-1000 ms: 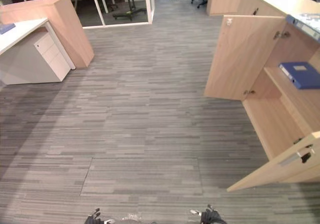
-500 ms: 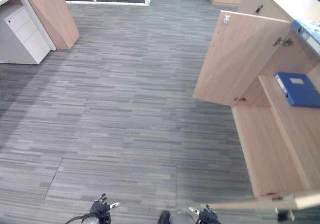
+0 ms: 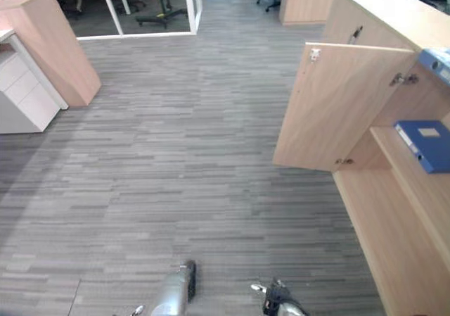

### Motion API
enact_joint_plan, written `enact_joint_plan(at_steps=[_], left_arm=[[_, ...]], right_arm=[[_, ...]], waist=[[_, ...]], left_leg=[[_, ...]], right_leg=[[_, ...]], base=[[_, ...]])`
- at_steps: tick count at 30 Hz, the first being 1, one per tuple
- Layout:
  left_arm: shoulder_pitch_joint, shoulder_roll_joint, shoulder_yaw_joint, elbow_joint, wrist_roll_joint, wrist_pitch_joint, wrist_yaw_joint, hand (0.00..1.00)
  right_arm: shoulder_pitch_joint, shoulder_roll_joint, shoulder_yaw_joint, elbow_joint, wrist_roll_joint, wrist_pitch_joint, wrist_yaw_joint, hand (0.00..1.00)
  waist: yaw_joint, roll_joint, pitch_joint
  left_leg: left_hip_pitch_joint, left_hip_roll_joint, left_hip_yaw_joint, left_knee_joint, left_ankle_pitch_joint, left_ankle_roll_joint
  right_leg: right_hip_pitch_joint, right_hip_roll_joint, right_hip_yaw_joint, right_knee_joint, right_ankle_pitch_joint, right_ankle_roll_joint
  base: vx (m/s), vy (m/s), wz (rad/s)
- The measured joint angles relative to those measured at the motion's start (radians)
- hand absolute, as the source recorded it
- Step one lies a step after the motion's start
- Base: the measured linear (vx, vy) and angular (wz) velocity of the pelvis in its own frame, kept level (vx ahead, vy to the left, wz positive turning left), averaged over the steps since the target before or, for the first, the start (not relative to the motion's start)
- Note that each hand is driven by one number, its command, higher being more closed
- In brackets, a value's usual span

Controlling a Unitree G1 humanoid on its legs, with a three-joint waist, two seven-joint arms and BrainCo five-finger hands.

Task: Walk over to the cabinet, pick up the folder, carry it to the office cabinet, place the folder inside the office cabinet, then close the office cabinet door

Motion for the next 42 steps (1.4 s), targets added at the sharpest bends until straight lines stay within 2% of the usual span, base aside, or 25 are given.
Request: enact_joint_plan(at_steps=[2, 5, 7, 9, 10, 12, 13, 15, 16, 18, 20, 23, 24, 25, 27, 28, 30, 31, 35, 37, 38, 39, 40, 41, 42], left_arm=[[0.005, 0.000, -0.002, 0.010, 0.001, -0.004, 0.008, 0.00], [0.010, 0.004, -0.001, 0.011, 0.006, -0.013, 0.019, 0.00], [0.023, 0.016, -0.053, 0.013, 0.026, -0.014, 0.022, 0.00], [0.015, 0.044, -0.102, 0.033, 0.041, -0.017, 0.017, 0.00], [0.014, 0.055, -0.122, 0.044, 0.051, -0.017, 0.015, 0.00], [0.017, 0.069, -0.128, 0.064, 0.073, -0.016, 0.015, 0.00], [0.016, 0.079, -0.135, 0.082, 0.082, -0.013, 0.014, 0.00], [0.028, 0.081, -0.137, 0.103, 0.090, -0.010, 0.008, 0.00], [0.040, 0.088, -0.144, 0.113, 0.093, -0.008, 0.004, 0.00], [0.047, 0.088, -0.144, 0.112, 0.094, -0.008, -0.003, 0.00], [0.048, 0.083, -0.145, 0.111, 0.111, -0.006, -0.005, 0.00], [0.039, 0.069, -0.145, 0.110, 0.134, 0.008, -0.011, 0.00], [0.034, 0.070, -0.139, 0.107, 0.137, 0.009, -0.016, 0.00], [0.033, 0.071, -0.131, 0.106, 0.138, 0.009, -0.018, 0.00], [0.024, 0.053, -0.080, 0.098, 0.131, 0.011, -0.018, 0.00], [0.028, 0.031, -0.051, 0.073, 0.120, 0.009, -0.015, 0.00], [0.055, 0.018, -0.042, 0.069, 0.095, 0.009, -0.013, 0.00], [0.066, 0.020, -0.042, 0.069, 0.080, 0.010, -0.011, 0.00], [0.054, 0.019, -0.060, 0.067, 0.048, 0.007, -0.004, 0.00], [0.060, 0.017, -0.060, 0.062, 0.040, 0.001, 0.007, 0.00], [0.061, 0.016, -0.060, 0.059, 0.040, -0.001, 0.009, 0.00], [0.062, 0.012, -0.060, 0.048, 0.039, -0.007, 0.013, 0.00], [0.066, 0.013, -0.056, 0.049, 0.037, -0.014, 0.019, 0.00], [0.067, 0.012, -0.055, 0.054, 0.036, -0.014, 0.020, 0.00], [0.050, 0.026, -0.058, 0.044, 0.036, -0.017, 0.021, 0.00]], right_arm=[[-0.006, 0.005, -0.012, 0.024, -0.001, 0.000, -0.001, 0.00], [-0.030, 0.009, -0.078, 0.057, -0.004, 0.001, 0.002, 0.00], [-0.026, -0.010, -0.094, 0.057, -0.005, 0.001, 0.006, 0.00], [-0.021, -0.026, -0.094, 0.060, -0.008, 0.003, 0.013, 0.00], [-0.012, -0.035, -0.093, 0.068, -0.009, 0.003, 0.014, 0.00], [-0.003, -0.039, -0.091, 0.067, -0.010, -0.012, 0.017, 0.00], [-0.006, -0.046, -0.092, 0.067, -0.011, -0.020, 0.017, 0.00], [-0.005, -0.056, -0.095, 0.074, -0.010, -0.031, 0.016, 0.00], [0.004, -0.063, -0.112, 0.095, -0.011, -0.034, 0.013, 0.00], [0.007, -0.068, -0.130, 0.097, -0.008, -0.035, 0.011, 0.00], [0.010, -0.077, -0.165, 0.098, -0.008, -0.033, 0.010, 0.00], [0.003, -0.080, -0.204, 0.109, -0.006, -0.025, 0.010, 0.00], [0.006, -0.075, -0.210, 0.114, -0.009, -0.022, 0.011, 0.00], [0.008, -0.071, -0.218, 0.113, -0.009, -0.021, 0.011, 0.00], [0.024, -0.053, -0.229, 0.072, -0.008, -0.021, 0.009, 0.00], [0.030, -0.053, -0.229, 0.051, -0.008, -0.021, 0.009, 0.00], [0.033, -0.051, -0.226, 0.049, -0.003, -0.021, 0.006, 0.00], [0.033, -0.048, -0.221, 0.047, -0.003, -0.021, -0.001, 0.00], [0.023, -0.061, -0.205, 0.060, -0.003, -0.018, -0.023, 0.00], [0.001, -0.059, -0.196, 0.076, -0.003, -0.018, -0.029, 0.00], [-0.004, -0.058, -0.185, 0.076, -0.003, -0.018, -0.029, 0.00], [-0.021, -0.059, -0.148, 0.075, -0.004, -0.020, -0.028, 0.00], [-0.035, -0.056, -0.112, 0.075, -0.004, -0.025, -0.028, 0.00], [-0.041, -0.050, -0.102, 0.075, -0.004, -0.029, -0.026, 0.00], [-0.044, -0.023, -0.075, 0.076, -0.005, -0.029, -0.024, 0.00]], waist=[[0.013, -0.021, -0.027], [0.021, -0.029, -0.045], [0.019, -0.025, -0.065], [0.004, -0.025, -0.062], [-0.016, -0.019, -0.059], [-0.031, -0.013, -0.057], [-0.035, -0.011, -0.049], [-0.042, -0.007, -0.034], [-0.052, -0.008, -0.034], [-0.058, -0.009, -0.034], [-0.072, -0.010, -0.032], [-0.079, 0.024, -0.027], [-0.079, 0.019, -0.024], [-0.079, 0.017, -0.023], [-0.084, 0.020, -0.033], [-0.078, 0.033, -0.033], [-0.055, 0.051, -0.041], [-0.045, 0.048, -0.046], [-0.028, 0.033, -0.023], [-0.020, 0.026, -0.008], [-0.015, 0.025, -0.007], [-0.003, 0.025, -0.008], [0.010, 0.027, -0.010], [0.016, 0.024, -0.010], [0.015, -0.007, -0.014]], left_leg=[[-0.004, -0.049, 0.009, 0.050, 0.057, -0.014], [0.041, -0.101, 0.109, 0.127, -0.052, 0.059], [0.151, -0.161, 0.199, 0.094, -0.115, 0.119], [0.240, -0.205, 0.232, 0.049, -0.132, 0.143], [0.312, -0.222, 0.236, 0.005, -0.141, 0.155], [0.393, -0.220, 0.239, -0.053, -0.151, 0.158], [0.435, -0.206, 0.247, -0.071, -0.170, 0.152], [0.493, -0.181, 0.259, -0.096, -0.193, 0.150], [0.519, -0.172, 0.260, -0.125, -0.198, 0.148], [0.516, -0.177, 0.263, -0.150, -0.198, 0.147], [0.529, -0.202, 0.263, -0.199, -0.194, 0.140], [0.563, -0.175, 0.259, -0.219, -0.195, 0.096], [0.573, -0.159, 0.249, -0.190, -0.203, 0.079], [0.568, -0.147, 0.241, -0.150, -0.213, 0.063], [0.468, -0.098, 0.218, 0.148, -0.250, 0.036], [0.381, -0.044, 0.214, 0.389, -0.221, 0.037], [0.303, 0.032, 0.209, 0.646, -0.094, 0.034], [0.256, 0.062, 0.200, 0.768, -0.078, 0.051], [0.132, 0.041, 0.140, 0.724, -0.212, 0.069], [0.097, -0.029, 0.050, 0.459, -0.247, 0.063], [0.101, -0.050, 0.002, 0.370, -0.243, 0.057], [0.121, -0.095, -0.134, 0.174, -0.215, 0.029], [0.144, -0.112, -0.247, 0.058, -0.129, -0.045], [0.152, -0.132, -0.266, 0.062, -0.073, -0.052], [0.156, -0.156, -0.238, 0.071, -0.103, -0.041]], right_leg=[[-0.017, -0.069, 0.051, 0.039, 0.052, 0.049], [-0.074, -0.186, 0.144, 0.177, 0.193, 0.067], [-0.210, -0.291, 0.219, 0.442, 0.378, 0.010], [-0.311, -0.366, 0.189, 0.669, 0.421, -0.076], [-0.357, -0.397, 0.118, 0.767, 0.400, -0.112], [-0.403, -0.362, 0.033, 0.791, 0.341, -0.073], [-0.438, -0.312, -0.025, 0.781, 0.262, -0.019], [-0.467, -0.206, -0.112, 0.718, 0.143, 0.020], [-0.480, -0.141, -0.238, 0.594, 0.107, 0.022], [-0.501, -0.104, -0.320, 0.481, 0.110, 0.026], [-0.509, -0.097, -0.503, 0.332, 0.123, -0.063], [-0.463, -0.044, -0.548, 0.262, 0.100, -0.089], [-0.429, -0.012, -0.548, 0.220, 0.097, -0.084], [-0.409, 0.000, -0.546, 0.201, 0.095, -0.081], [-0.372, 0.033, -0.514, 0.162, 0.084, -0.062], [-0.344, 0.072, -0.468, 0.139, 0.079, -0.062], [-0.300, 0.136, -0.363, 0.106, 0.071, -0.072], [-0.278, 0.159, -0.298, 0.097, 0.064, -0.076], [-0.230, 0.129, -0.143, 0.068, 0.071, -0.059], [-0.197, 0.063, -0.079, 0.053, 0.078, -0.045], [-0.195, 0.049, -0.060, 0.051, 0.078, -0.043], [-0.197, 0.020, -0.018, 0.048, 0.070, -0.006], [-0.199, 0.003, 0.029, 0.048, 0.049, 0.062], [-0.195, -0.007, 0.051, 0.049, 0.047, 0.081], [-0.200, -0.039, 0.065, 0.048, 0.071, 0.068]], base=[[0.61, 0.504, -0.48], [0.60, 0.571, -0.61], [0.51, 0.574, -0.71], [0.35, 0.424, -0.27], [0.29, 0.350, -0.18], [0.22, 0.219, -0.26], [0.17, 0.126, -0.42], [0.15, 0.065, -0.45], [0.15, 0.048, -0.27], [0.13, 0.002, -0.06], [0.23, -0.030, -0.01], [0.31, -0.042, -0.05], [0.36, -0.083, -0.08], [0.39, -0.124, -0.25], [0.38, -0.107, -0.52], [0.31, -0.029, -1.09], [0.38, 0.087, -1.68], [0.43, 0.153, -1.60], [0.40, 0.208, -1.32], [0.32, 0.325, -0.91], [0.33, 0.430, -0.91], [0.28, 0.402, -1.11], [0.33, 0.461, -1.12], [0.34, 0.453, -0.85], [0.40, 0.509, -0.50]])
